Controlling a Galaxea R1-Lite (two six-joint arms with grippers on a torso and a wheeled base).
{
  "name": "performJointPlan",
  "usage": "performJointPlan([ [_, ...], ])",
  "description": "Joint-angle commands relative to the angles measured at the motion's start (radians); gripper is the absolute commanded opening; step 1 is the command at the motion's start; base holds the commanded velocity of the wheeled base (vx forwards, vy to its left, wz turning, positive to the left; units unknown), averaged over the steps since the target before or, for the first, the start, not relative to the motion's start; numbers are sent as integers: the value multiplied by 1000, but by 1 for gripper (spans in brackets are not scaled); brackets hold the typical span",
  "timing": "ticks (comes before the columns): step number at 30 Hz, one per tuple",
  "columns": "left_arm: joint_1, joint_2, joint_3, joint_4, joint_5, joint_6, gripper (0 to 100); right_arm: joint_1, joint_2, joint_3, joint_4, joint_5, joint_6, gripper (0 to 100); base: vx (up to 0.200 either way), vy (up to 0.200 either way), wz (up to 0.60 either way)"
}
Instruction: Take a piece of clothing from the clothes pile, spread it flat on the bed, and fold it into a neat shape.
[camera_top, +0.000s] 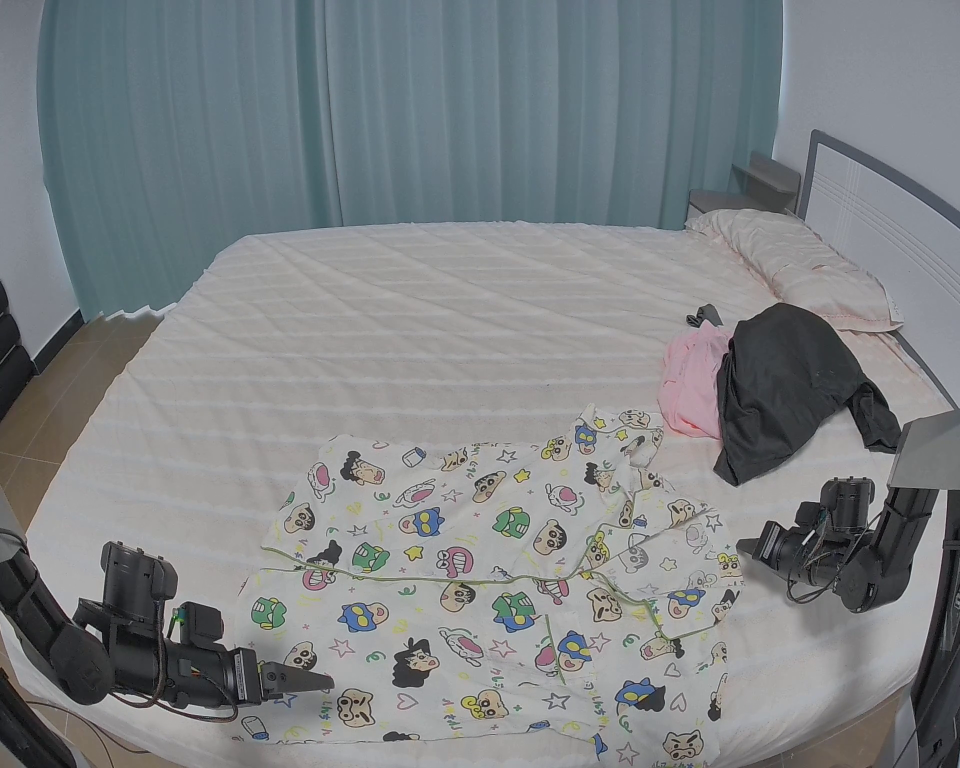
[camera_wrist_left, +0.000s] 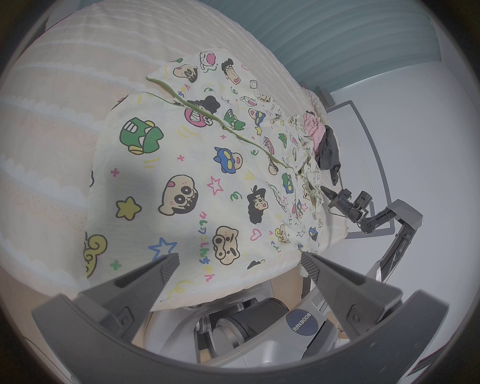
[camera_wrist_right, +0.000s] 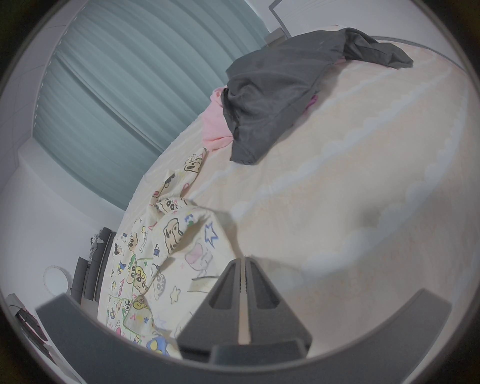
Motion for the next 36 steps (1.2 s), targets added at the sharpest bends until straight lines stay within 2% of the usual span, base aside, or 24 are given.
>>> performJointPlan([
  [1, 0, 2, 0, -1, 0, 0, 100, -8, 3, 17, -3, 8, 2, 0, 0, 0, 0],
  [12, 0, 8, 0, -1, 0, 0, 100, 6, 4, 4, -6, 21, 4, 0, 0, 0, 0],
  [13, 0, 8, 0, -1, 0, 0, 100, 6, 4, 3, -9, 21, 4, 100, 0, 0, 0],
  [25, 0, 9, 0, -1, 2, 0, 100, 20, 0, 30, -82, 20, 6, 100, 0, 0, 0],
  [33, 0, 15, -1, -2, 2, 1, 100, 129, 58, 7, -93, 17, 32, 100, 0, 0, 0],
  [36, 0, 14, 0, -2, 2, 1, 100, 144, 84, -6, -85, 17, 32, 100, 0, 0, 0],
])
